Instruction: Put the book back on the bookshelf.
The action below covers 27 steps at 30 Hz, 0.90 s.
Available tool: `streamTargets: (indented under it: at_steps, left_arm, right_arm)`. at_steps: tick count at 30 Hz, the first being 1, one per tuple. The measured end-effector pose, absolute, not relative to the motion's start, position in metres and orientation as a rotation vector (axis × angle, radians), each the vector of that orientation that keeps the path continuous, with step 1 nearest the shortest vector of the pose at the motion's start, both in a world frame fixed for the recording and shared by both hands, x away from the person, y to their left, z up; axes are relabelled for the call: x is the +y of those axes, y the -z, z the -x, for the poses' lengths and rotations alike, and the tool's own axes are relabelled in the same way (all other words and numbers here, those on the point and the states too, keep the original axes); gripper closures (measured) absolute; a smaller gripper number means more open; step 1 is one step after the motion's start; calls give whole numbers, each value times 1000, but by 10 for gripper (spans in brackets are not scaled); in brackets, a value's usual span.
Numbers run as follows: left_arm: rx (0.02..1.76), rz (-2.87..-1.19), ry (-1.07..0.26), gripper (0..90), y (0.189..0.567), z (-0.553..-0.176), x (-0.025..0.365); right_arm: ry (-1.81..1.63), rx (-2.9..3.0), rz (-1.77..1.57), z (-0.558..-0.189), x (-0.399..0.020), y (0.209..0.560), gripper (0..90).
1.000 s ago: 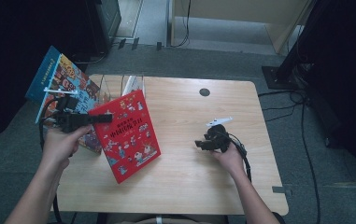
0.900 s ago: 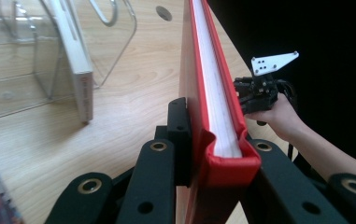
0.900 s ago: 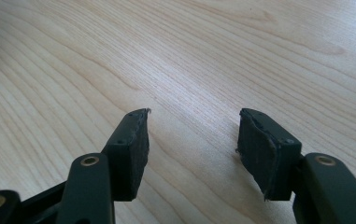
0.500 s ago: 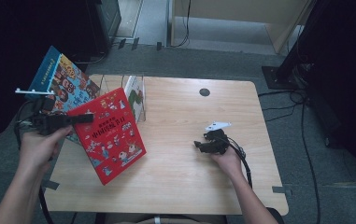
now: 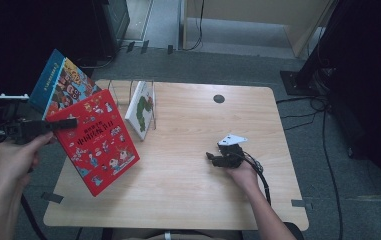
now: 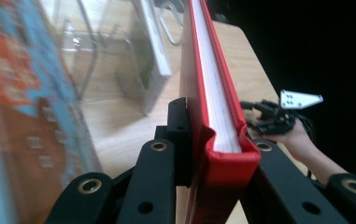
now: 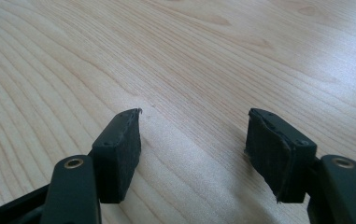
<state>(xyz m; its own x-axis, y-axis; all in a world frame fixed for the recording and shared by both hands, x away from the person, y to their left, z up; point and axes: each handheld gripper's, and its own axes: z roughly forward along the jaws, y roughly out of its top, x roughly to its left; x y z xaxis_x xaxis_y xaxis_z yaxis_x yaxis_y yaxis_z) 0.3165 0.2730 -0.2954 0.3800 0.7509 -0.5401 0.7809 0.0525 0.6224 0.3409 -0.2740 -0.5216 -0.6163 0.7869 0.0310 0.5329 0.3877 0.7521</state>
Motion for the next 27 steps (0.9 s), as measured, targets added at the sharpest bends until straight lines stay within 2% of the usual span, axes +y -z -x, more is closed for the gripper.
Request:
streamTargets:
  at_steps: [10,27]
  left_arm:
    - [1427,-1695,-32,803,293,-327,281]
    - [1461,-1719,-85,803,285,-356,263]
  right_arm:
    - [-1083,2311,-1139,-341,-275,523,351]
    - [-1078,2309,-1150,-339,-274,522,351]
